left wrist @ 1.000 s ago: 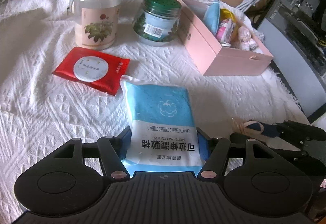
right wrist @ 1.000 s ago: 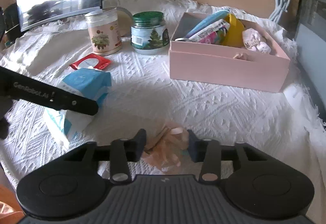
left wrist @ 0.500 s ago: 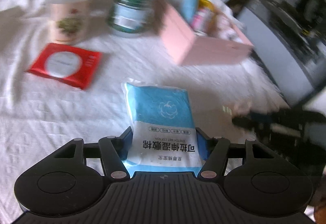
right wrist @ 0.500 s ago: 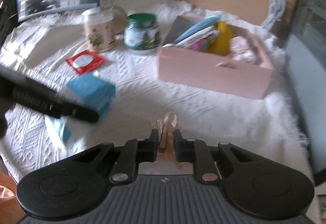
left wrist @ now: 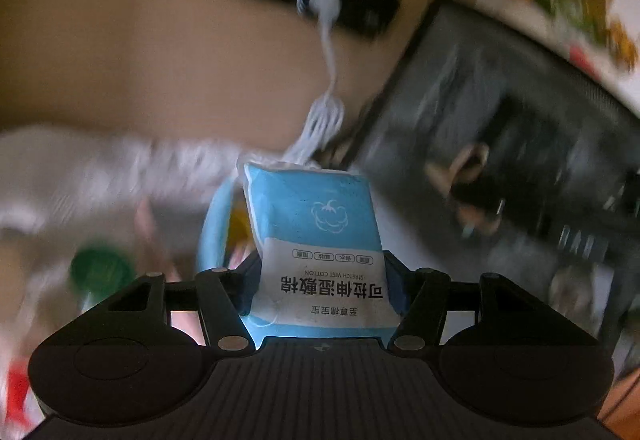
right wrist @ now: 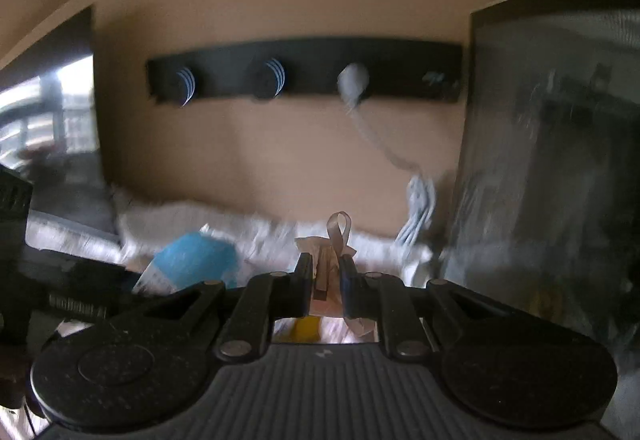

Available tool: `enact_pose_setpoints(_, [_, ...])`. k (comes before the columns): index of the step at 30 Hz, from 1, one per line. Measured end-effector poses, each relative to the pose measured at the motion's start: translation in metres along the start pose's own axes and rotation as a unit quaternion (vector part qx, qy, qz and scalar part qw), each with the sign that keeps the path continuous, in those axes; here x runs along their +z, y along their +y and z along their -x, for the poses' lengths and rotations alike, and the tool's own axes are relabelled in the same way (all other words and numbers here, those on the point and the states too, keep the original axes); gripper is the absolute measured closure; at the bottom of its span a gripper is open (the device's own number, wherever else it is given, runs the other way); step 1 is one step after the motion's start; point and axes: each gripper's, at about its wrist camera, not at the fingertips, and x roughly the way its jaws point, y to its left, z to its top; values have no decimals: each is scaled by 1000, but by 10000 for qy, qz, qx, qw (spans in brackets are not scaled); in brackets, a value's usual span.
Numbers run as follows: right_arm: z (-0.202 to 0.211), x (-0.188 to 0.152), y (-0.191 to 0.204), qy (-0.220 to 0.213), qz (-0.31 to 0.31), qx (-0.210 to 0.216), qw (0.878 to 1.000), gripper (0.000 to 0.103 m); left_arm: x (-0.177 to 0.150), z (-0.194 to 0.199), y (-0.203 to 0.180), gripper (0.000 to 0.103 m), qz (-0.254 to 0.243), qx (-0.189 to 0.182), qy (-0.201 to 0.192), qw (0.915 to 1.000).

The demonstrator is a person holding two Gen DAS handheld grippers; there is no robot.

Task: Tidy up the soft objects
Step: 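Lower the cotton pack and tan clip into the pink box and open both tools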

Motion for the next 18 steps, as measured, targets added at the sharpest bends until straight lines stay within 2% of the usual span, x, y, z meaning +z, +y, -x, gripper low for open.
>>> enact_pose_setpoints(2, [-15, 4, -8, -29, -175, -74, 9998, 89, 21, -27, 11, 36, 352, -474, -80, 9982])
enact_pose_setpoints(4, [-33, -2, -18, 35, -400, -103, 9991, 89, 24, -64, 27, 34, 616, -807, 19, 9948])
enact_pose_setpoints(5, [-42, -8, -21, 86, -482, -158, 9987, 89, 18, -86, 33, 34, 575, -667, 170, 9960])
enact_pose_setpoints(6, [-53, -17, -24, 186, -563, -251, 9979, 89, 9, -108, 34, 35, 351, -205, 430, 9982])
enact_pose_setpoints(8, [-71, -33, -29, 431, -688, -359, 9960, 89, -11, -141, 30, 35, -345, 716, 866, 9931])
enact_pose_setpoints(9, [-78, -44, -30, 557, -736, -344, 9951, 89, -20, -149, 30, 31, -627, 838, 918, 9903])
enact_pose_setpoints(10, [-84, -52, -30, 660, -754, -322, 9944, 89, -28, -150, 31, 24, -730, 810, 874, 9902])
enact_pose_setpoints(13, [-107, -73, -27, 979, -742, -119, 9924, 89, -33, -135, 44, 26, -301, 563, 572, 9963])
enact_pose_setpoints(15, [-129, -82, -25, 1225, -869, 33, 9887, 89, -25, -125, 51, 28, 32, 389, 327, 9987])
enact_pose_setpoints(18, [-155, -93, -20, 1458, -946, 85, 9847, 89, -12, -110, 53, 28, 162, 321, 239, 9991])
